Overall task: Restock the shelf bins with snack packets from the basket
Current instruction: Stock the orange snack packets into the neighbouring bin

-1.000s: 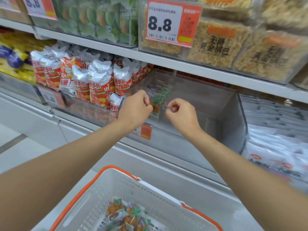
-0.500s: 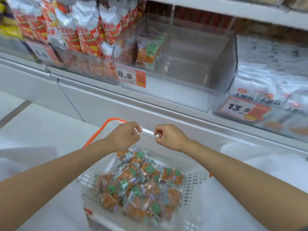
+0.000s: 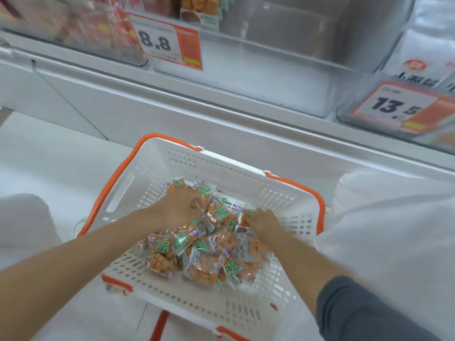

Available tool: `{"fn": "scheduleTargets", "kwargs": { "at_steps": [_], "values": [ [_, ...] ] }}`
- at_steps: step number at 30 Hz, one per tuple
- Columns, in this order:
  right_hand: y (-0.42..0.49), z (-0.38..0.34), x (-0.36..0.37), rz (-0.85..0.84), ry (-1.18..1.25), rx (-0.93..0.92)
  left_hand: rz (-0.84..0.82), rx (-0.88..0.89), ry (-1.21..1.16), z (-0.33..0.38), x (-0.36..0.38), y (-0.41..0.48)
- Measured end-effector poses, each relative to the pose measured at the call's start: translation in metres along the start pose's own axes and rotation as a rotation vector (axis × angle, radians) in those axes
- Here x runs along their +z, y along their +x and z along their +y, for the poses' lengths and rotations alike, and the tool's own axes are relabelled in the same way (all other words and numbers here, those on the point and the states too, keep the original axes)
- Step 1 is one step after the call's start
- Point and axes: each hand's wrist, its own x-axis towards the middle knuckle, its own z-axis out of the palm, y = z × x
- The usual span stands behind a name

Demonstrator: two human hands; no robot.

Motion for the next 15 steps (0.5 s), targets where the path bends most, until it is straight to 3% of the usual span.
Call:
{"fn": "scheduleTargets", "kwargs": {
  "at_steps": [4, 10, 15],
  "values": [
    [-0.001, 0.000, -0.015, 0.052, -0.246, -0.057, -0.010, -0.023, -0.019, 0.003, -0.002, -0.002],
    [-0.028, -0.001, -0.095, 0.031, 0.255, -0.070, 0.088, -0.063, -0.060, 0.019, -0.021, 0.001],
    [-0.089, 0.007, -0.178, 0.205, 0.476, -0.141, 0.190, -0.017, -0.128, 0.039, -0.041, -0.013]
  ]
}}
